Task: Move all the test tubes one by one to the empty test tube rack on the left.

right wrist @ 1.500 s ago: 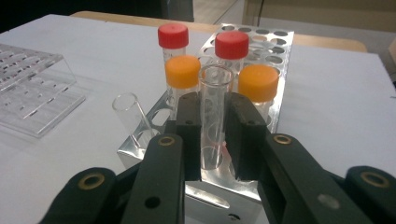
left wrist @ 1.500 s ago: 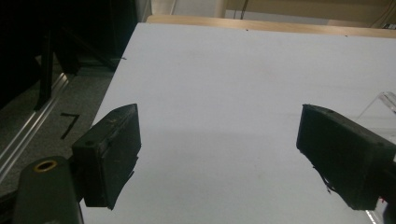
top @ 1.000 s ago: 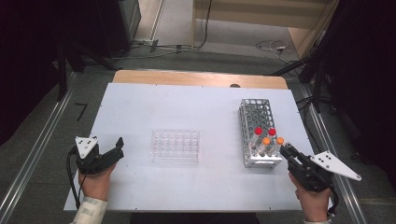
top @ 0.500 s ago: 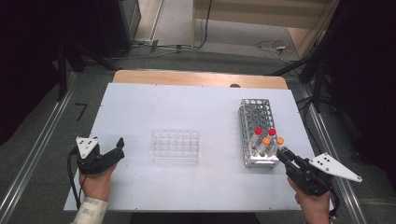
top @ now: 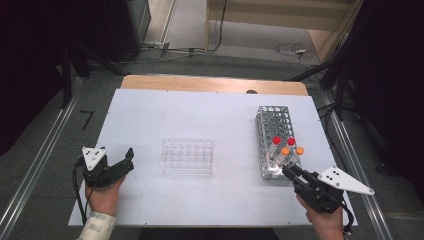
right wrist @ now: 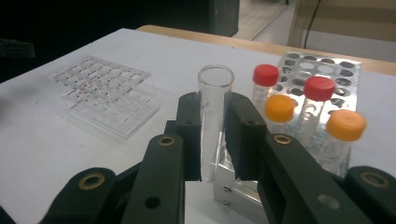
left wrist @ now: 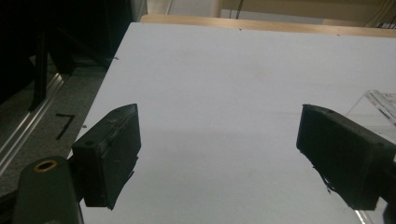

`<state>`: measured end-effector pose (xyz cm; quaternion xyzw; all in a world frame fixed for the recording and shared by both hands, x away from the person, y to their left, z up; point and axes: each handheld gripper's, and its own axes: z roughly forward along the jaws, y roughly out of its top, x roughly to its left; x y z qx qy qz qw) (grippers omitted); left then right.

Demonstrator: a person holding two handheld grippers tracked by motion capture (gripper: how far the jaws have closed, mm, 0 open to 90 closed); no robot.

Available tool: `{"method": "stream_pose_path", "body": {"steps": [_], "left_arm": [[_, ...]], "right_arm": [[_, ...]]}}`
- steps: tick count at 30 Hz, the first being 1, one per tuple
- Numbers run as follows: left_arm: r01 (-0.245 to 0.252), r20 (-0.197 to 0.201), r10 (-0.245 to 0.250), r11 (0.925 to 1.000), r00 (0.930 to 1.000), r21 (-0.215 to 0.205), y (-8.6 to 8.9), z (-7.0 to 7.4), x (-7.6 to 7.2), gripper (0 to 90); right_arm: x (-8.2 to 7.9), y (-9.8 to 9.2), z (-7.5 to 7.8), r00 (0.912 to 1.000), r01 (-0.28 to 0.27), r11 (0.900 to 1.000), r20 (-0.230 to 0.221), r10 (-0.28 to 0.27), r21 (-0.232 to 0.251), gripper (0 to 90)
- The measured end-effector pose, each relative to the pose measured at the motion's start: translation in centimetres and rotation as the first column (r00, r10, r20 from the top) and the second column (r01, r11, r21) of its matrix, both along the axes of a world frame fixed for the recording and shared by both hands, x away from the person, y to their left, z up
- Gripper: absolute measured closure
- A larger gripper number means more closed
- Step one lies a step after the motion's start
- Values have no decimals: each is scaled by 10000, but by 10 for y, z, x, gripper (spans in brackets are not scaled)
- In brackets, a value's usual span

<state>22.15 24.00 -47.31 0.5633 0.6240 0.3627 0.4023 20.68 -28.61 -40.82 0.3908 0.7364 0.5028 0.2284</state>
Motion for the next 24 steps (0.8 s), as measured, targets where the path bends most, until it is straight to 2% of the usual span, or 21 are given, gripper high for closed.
{"method": "stream_pose_path", "body": {"steps": [7,14,24], "left_arm": [[65,20,-65,10000,10000,5,-3,2,0,133],[215,64,-214,9998,9997,-52,-4,7,1,115],[1065,110,-1062,9938,9943,-322,-15,23,1,76]], "right_arm": [[3,17,-6,9988,-452,9989,-213,451,-77,736],[9,34,-12,9956,-879,9955,-365,866,-358,737],[19,51,-11,9931,-1134,9924,-359,1117,-476,737]]}}
